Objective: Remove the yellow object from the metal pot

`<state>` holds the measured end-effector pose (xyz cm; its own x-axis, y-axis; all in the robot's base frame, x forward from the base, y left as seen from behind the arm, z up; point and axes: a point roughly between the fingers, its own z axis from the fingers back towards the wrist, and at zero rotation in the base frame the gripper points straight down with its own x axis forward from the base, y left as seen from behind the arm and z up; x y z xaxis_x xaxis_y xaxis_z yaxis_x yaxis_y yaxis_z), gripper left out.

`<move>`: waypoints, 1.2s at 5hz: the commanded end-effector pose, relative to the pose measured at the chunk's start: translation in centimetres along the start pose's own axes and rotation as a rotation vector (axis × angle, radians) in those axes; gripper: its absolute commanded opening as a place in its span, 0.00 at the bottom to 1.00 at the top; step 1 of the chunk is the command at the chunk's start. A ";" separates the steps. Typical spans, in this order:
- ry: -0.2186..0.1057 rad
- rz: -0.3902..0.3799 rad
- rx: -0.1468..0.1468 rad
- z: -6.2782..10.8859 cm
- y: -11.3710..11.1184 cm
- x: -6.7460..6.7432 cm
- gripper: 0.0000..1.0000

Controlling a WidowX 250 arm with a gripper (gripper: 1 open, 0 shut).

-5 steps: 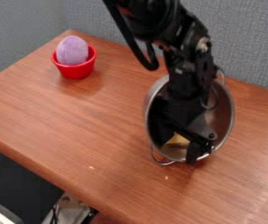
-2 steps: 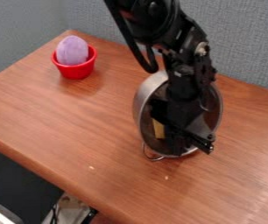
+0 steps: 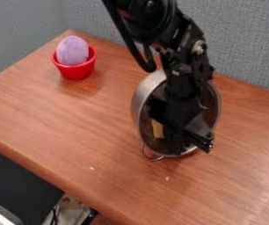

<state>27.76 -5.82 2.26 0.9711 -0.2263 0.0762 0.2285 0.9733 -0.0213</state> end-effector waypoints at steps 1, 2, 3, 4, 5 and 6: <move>-0.052 0.013 -0.008 1.3 0.1 0.7 0.00; -0.059 0.019 -0.017 1.6 0.0 0.8 0.00; -0.065 0.024 -0.025 1.8 -0.2 0.8 0.00; -0.071 0.029 -0.031 2.0 -0.3 0.9 0.00; -0.075 0.035 -0.037 2.2 -0.3 1.0 0.00; -0.080 0.041 -0.043 2.4 -0.4 1.0 0.00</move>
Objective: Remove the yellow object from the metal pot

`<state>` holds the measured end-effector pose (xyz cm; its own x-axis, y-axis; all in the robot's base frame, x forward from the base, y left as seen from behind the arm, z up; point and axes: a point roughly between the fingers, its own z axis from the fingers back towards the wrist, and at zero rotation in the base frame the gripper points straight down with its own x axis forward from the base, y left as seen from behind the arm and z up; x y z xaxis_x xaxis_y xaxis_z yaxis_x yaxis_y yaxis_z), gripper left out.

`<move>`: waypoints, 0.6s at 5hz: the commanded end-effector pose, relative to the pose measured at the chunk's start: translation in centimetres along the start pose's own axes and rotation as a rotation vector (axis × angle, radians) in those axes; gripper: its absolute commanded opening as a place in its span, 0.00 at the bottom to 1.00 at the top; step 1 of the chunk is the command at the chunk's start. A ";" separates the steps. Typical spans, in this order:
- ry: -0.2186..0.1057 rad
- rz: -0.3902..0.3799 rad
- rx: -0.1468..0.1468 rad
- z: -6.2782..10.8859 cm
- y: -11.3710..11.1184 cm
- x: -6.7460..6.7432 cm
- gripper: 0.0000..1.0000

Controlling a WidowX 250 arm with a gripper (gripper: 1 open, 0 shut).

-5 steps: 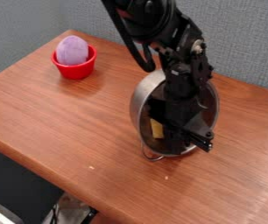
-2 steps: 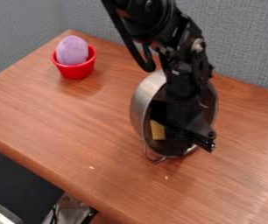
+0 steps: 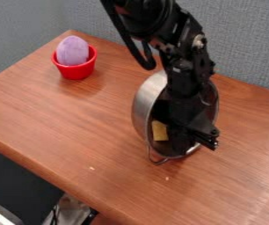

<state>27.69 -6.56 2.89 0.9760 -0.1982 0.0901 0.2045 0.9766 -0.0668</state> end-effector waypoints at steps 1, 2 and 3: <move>-0.069 0.019 -0.008 1.9 0.2 1.0 0.00; -0.089 0.034 -0.014 3.2 0.7 0.8 0.00; -0.168 0.087 -0.017 7.1 2.6 1.3 0.00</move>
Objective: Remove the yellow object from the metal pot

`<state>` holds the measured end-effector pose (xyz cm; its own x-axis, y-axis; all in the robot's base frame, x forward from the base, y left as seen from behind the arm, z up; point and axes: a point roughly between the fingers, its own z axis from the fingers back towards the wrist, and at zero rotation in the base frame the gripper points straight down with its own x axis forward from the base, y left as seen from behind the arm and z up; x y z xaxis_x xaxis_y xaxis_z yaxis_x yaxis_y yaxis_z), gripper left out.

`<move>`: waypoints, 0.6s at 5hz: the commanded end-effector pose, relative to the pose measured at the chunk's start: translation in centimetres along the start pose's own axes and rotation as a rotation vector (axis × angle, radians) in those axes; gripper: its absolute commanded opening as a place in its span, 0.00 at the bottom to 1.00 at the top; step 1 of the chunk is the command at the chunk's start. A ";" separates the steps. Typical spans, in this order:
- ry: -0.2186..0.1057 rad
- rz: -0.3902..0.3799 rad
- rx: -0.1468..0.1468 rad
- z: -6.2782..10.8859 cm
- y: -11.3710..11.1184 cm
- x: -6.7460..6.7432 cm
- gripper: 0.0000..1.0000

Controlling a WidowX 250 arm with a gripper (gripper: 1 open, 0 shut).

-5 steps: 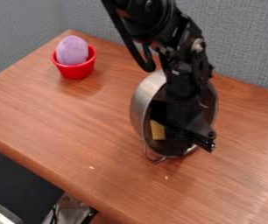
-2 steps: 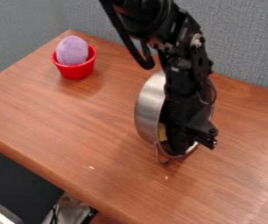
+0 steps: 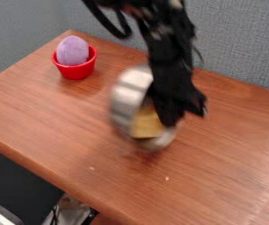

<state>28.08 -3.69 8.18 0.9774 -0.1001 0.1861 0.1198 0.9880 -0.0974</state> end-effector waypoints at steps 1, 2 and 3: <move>-0.121 0.075 0.005 4.9 2.7 1.7 0.00; -0.174 0.162 0.025 8.1 6.1 2.1 0.00; -0.185 0.235 0.046 9.3 9.0 0.8 1.00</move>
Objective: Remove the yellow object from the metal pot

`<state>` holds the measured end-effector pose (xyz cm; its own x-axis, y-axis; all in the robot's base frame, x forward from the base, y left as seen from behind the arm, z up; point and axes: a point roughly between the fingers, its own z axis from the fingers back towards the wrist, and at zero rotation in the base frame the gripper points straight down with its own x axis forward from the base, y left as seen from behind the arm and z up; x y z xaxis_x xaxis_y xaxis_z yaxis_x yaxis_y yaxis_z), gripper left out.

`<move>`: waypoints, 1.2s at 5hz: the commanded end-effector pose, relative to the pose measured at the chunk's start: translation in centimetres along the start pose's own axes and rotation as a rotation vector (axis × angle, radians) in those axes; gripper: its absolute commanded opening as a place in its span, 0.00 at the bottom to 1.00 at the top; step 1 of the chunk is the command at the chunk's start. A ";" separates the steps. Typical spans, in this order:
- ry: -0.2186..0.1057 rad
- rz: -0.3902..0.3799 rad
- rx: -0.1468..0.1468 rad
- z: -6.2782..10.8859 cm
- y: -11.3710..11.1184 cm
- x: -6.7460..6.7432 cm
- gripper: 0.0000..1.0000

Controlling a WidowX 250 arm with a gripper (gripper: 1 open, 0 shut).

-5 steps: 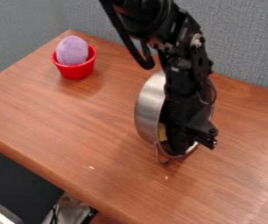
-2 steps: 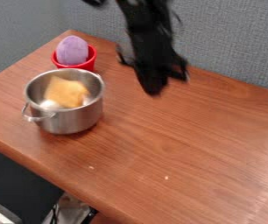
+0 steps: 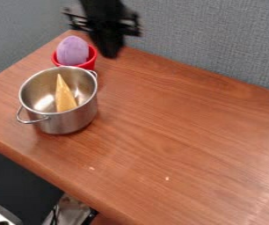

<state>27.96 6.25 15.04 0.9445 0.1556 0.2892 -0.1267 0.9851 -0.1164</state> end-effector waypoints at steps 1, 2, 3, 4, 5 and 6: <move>-0.048 0.013 0.018 1.2 1.1 -0.2 1.00; -0.022 0.059 0.062 0.8 3.0 -1.4 1.00; -0.006 0.113 0.101 0.3 5.6 -2.2 1.00; 0.018 0.178 0.132 -0.2 8.2 -2.7 1.00; 0.036 0.231 0.161 -1.0 10.1 -3.5 1.00; 0.056 0.268 0.188 -1.9 11.7 -4.2 1.00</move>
<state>23.15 16.60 10.22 0.8888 0.4113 0.2022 -0.4176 0.9086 -0.0127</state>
